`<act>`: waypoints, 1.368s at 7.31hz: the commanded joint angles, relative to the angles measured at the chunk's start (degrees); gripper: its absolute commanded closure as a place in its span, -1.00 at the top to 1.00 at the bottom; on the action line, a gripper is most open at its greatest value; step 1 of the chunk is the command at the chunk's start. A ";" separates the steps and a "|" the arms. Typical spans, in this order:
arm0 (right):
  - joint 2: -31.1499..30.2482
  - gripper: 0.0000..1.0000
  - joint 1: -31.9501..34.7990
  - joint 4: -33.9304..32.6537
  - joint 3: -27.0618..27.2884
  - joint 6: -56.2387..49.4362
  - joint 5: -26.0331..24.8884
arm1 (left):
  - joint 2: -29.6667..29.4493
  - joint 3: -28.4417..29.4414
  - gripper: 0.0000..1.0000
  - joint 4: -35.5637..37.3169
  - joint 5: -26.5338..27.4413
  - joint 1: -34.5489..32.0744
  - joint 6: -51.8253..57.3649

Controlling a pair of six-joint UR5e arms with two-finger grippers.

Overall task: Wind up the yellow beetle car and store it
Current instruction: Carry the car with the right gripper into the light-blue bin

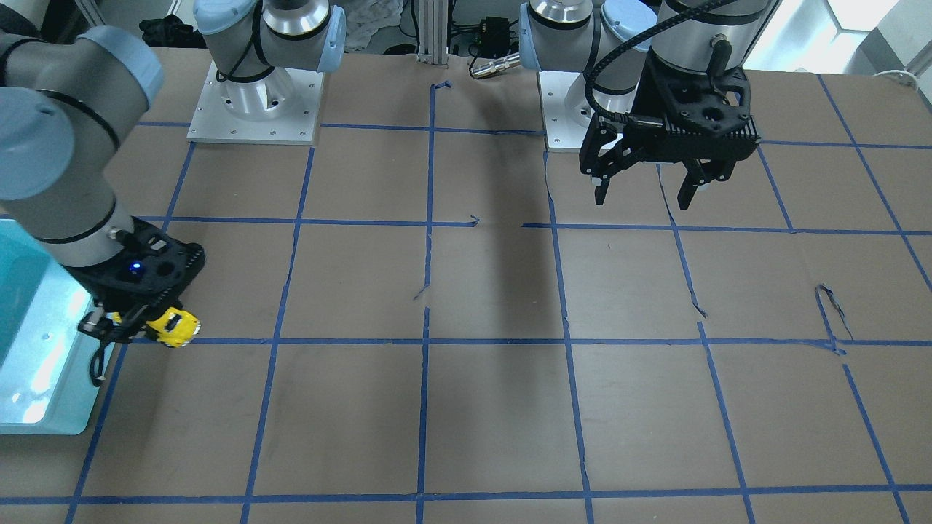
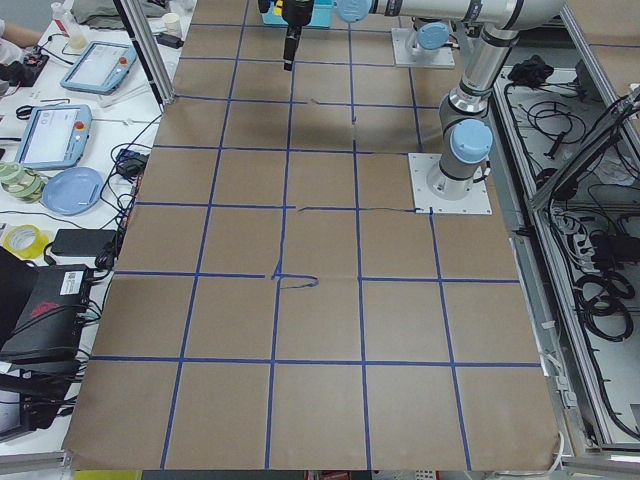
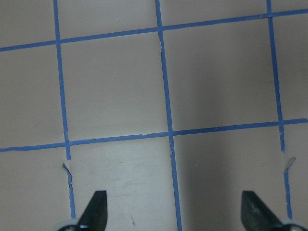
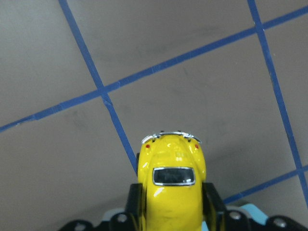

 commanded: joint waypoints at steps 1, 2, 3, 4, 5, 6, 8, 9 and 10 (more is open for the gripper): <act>0.47 -1.00 -11.47 0.99 0.34 -4.76 0.31 | 0.06 -0.27 0.94 0.02 0.05 -0.12 -0.34; 1.17 -1.00 -14.05 0.99 -0.09 -11.32 0.31 | 0.06 -0.27 0.94 0.02 -0.12 0.05 -0.25; 2.05 -1.00 -14.95 1.08 0.25 -12.78 -0.04 | 0.06 -0.18 0.94 0.02 -0.12 -0.03 -0.34; 3.01 -1.00 -17.31 1.25 0.61 -14.62 -0.13 | 0.15 -0.18 0.93 0.02 -0.03 0.05 -0.16; 4.94 -1.00 -20.72 2.12 1.22 -15.95 -0.13 | 0.06 -0.27 0.94 0.02 -0.03 0.06 0.01; 5.91 -1.00 -23.98 2.39 2.09 -16.57 -0.04 | 0.06 -0.27 0.94 0.02 -0.12 0.23 -0.25; 9.15 -1.00 -27.24 -3.19 5.77 -16.22 -0.04 | 0.15 -0.27 0.94 0.02 -0.12 0.32 0.18; 10.39 -1.00 -27.61 -6.62 6.75 -16.22 0.05 | 0.24 -0.27 0.94 0.02 -0.12 0.06 0.10; 10.67 -1.00 -27.61 -7.79 6.76 -15.96 0.05 | 0.24 -0.18 0.94 0.02 -0.12 0.06 -0.25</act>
